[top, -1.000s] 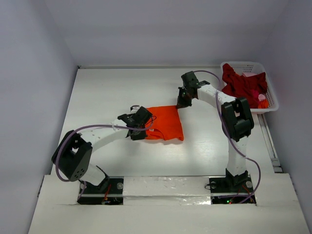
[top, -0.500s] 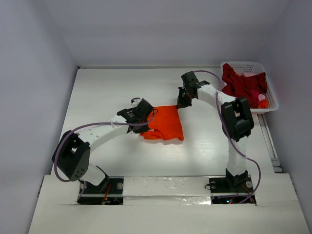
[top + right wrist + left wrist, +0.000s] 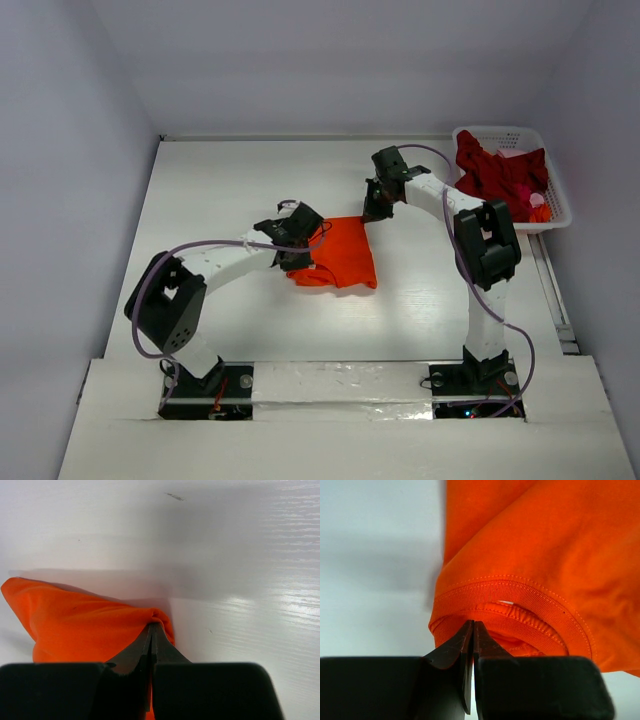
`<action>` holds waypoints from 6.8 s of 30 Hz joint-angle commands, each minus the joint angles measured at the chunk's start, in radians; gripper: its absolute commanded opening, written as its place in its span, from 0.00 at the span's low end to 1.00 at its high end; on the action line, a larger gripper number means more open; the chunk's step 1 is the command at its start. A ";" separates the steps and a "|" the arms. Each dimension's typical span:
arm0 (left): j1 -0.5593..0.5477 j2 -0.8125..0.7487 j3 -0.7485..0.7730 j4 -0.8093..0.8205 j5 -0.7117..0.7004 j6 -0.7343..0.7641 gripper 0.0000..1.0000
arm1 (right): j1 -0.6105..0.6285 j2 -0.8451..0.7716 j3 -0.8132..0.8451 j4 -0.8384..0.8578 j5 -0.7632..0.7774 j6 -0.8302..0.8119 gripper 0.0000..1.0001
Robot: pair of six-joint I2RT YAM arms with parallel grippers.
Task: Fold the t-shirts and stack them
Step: Fold the tshirt
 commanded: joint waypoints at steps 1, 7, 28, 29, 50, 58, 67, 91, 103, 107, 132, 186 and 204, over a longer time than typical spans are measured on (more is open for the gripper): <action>-0.004 -0.039 -0.023 0.003 0.012 -0.007 0.00 | -0.006 -0.056 0.032 -0.007 0.011 -0.011 0.00; -0.023 -0.122 -0.119 -0.023 0.046 -0.019 0.00 | -0.006 -0.052 0.030 0.001 0.005 -0.008 0.00; -0.085 -0.217 -0.186 -0.092 0.144 -0.083 0.00 | -0.006 -0.058 0.029 0.002 0.006 -0.006 0.00; -0.085 -0.246 -0.129 -0.141 0.126 -0.086 0.00 | -0.006 -0.058 0.029 0.002 0.005 -0.008 0.00; 0.081 -0.021 -0.011 0.136 -0.031 -0.063 0.00 | -0.006 -0.145 0.016 -0.016 0.109 -0.043 0.00; 0.099 0.014 0.078 0.115 -0.043 -0.057 0.00 | 0.059 -0.289 -0.034 -0.049 0.108 -0.065 0.00; 0.177 0.073 0.092 0.162 -0.057 -0.060 0.00 | 0.154 -0.391 -0.255 0.045 0.101 -0.009 0.00; 0.205 0.211 0.217 0.210 -0.008 -0.033 0.00 | 0.191 -0.392 -0.427 0.128 0.080 0.029 0.00; 0.214 0.315 0.264 0.221 0.058 -0.025 0.00 | 0.218 -0.421 -0.548 0.191 0.048 0.078 0.00; 0.214 0.329 0.247 0.234 0.067 -0.030 0.00 | 0.227 -0.429 -0.585 0.211 0.046 0.090 0.00; 0.354 0.343 0.247 0.234 0.110 -0.002 0.00 | 0.246 -0.452 -0.578 0.203 0.058 0.123 0.00; 0.409 0.349 0.279 0.210 0.136 0.030 0.00 | 0.249 -0.201 -0.705 0.432 -0.037 0.313 0.00; 0.427 0.330 0.279 0.205 0.141 0.039 0.00 | 0.152 -0.271 -0.717 0.369 0.074 0.322 0.00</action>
